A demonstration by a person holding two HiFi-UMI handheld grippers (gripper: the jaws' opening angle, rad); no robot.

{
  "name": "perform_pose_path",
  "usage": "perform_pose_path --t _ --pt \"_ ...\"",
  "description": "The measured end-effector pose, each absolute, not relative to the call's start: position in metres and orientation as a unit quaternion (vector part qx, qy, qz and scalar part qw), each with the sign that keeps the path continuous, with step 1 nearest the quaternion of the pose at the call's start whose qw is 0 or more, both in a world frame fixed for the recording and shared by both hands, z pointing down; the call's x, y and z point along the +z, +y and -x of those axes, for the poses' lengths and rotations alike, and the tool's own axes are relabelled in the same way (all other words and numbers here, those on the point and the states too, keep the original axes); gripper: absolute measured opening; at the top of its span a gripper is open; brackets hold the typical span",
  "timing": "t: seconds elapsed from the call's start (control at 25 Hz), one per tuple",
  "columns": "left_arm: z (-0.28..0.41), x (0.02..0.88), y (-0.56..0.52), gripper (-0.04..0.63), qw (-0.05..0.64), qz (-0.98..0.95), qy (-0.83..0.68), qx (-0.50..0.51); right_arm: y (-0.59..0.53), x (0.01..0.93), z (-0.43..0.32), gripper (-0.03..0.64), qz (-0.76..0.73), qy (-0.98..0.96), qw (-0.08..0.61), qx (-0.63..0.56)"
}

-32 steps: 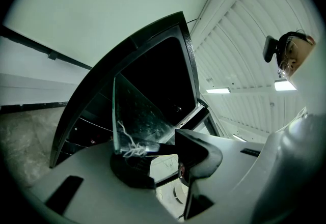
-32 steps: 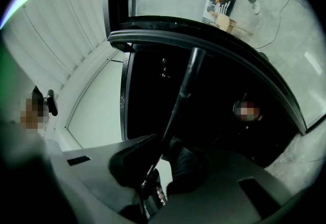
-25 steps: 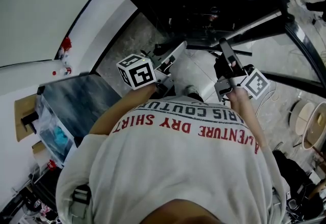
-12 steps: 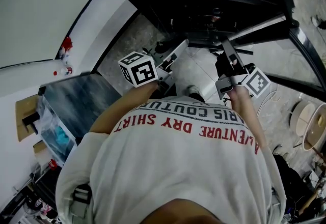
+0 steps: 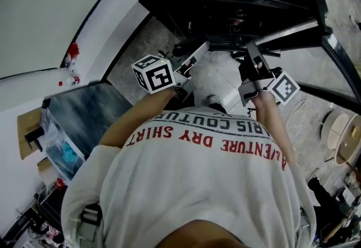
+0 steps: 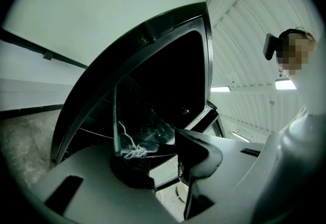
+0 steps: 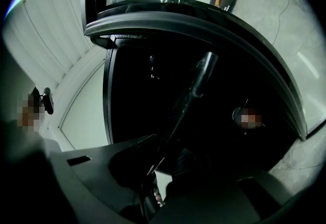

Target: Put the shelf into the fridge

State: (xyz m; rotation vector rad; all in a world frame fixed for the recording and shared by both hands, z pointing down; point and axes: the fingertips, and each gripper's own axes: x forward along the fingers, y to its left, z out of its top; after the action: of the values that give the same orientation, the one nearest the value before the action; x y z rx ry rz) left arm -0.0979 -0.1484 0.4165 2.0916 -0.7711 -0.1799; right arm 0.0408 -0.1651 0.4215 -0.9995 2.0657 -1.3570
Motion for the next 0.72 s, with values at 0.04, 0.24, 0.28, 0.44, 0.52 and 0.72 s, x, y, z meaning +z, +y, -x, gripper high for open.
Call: perform_pose_path --t 0.04,0.24,0.28,0.44,0.52,0.72 --pt "0.098 0.416 -0.149 0.141 0.437 -0.841 -0.31 -0.073 -0.165 0.422 -0.041 0.058 0.366 0.753 0.235 -0.494" --pt "0.097 0.415 -0.152 0.141 0.434 -0.842 -0.311 -0.074 -0.17 0.422 -0.043 0.058 0.371 0.753 0.233 -0.491" --pt "0.097 0.417 -0.155 0.141 0.434 -0.842 -0.312 -0.074 -0.173 0.423 -0.043 0.058 0.372 0.752 0.232 -0.491" --pt "0.096 0.42 -0.161 0.141 0.434 -0.841 -0.313 -0.073 -0.18 0.426 -0.043 0.058 0.374 0.754 0.231 -0.488" --pt "0.096 0.419 -0.159 0.141 0.433 -0.842 -0.313 -0.073 -0.178 0.426 -0.044 0.058 0.377 0.754 0.231 -0.486" --pt "0.099 0.421 -0.176 0.141 0.435 -0.839 -0.317 -0.075 -0.196 0.428 -0.042 0.058 0.385 0.754 0.224 -0.483"
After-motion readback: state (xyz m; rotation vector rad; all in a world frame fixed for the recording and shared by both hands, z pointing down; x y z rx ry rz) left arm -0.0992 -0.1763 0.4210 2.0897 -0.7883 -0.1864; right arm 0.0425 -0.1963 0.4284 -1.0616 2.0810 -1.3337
